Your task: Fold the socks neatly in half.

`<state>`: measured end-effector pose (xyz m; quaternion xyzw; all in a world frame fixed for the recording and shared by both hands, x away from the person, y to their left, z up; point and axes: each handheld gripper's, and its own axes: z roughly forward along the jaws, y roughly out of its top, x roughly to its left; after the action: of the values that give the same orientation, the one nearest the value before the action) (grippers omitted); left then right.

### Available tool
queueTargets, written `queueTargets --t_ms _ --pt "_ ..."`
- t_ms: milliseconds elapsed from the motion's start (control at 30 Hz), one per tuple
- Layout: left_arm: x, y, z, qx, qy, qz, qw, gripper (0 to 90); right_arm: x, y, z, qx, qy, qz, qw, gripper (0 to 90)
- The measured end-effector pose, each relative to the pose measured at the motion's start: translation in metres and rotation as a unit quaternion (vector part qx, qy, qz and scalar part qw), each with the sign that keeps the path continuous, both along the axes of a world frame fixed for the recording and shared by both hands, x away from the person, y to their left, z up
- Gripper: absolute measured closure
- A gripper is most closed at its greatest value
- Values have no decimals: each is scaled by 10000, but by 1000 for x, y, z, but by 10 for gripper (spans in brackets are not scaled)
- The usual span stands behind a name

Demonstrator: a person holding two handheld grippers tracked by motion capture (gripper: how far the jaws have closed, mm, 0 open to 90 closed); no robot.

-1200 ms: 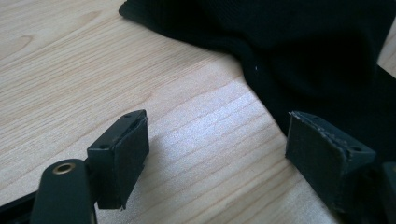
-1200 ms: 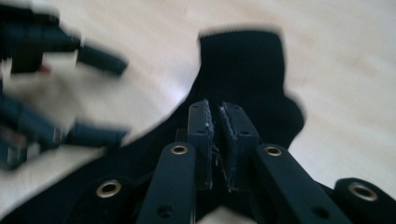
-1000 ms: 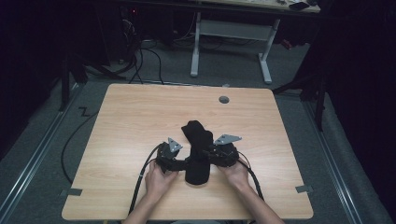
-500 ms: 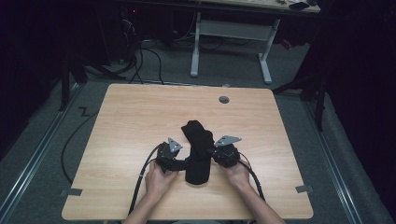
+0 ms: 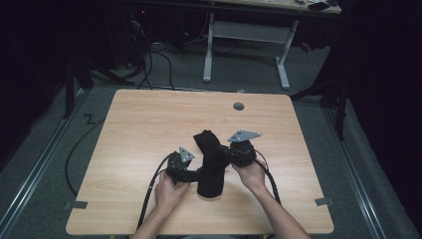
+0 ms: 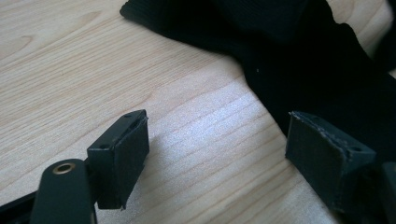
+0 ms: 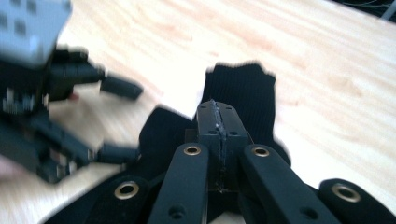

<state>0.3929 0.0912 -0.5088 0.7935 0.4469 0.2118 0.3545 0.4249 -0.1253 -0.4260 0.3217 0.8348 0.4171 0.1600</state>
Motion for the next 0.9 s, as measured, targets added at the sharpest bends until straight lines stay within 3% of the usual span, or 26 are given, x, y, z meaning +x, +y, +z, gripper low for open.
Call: queueTargets --t_ms 67,133,300,367,533,567,633,800,900 --pt "0 0 0 0 8 -5 10000 218 11 10 4 -85 60 -67 9999 900" --pt "0 0 0 1 10 -5 10000 218 23 22 -2 -351 63 -152 9992 900" --pt "0 0 0 0 11 -9 10000 218 55 40 -41 -695 565 -323 9955 890" --pt "0 0 0 -1 -2 0 10000 218 59 41 -51 -654 642 -386 9950 807" --pt "0 0 0 2 0 0 10000 218 50 32 -45 -436 405 -428 9973 730" --pt "0 0 0 2 0 0 10000 218 40 24 -35 -274 197 -388 9987 730" --pt "0 0 0 -1 -12 10 10000 218 23 13 -25 -139 3 -261 9996 750" --pt "0 -1 0 -3 -12 16 10000 218 8 9 -36 -377 0 -46 9993 757" --pt "1 -1 0 -11 -6 31 10000 217 11 11 -50 -491 118 -92 9987 683"
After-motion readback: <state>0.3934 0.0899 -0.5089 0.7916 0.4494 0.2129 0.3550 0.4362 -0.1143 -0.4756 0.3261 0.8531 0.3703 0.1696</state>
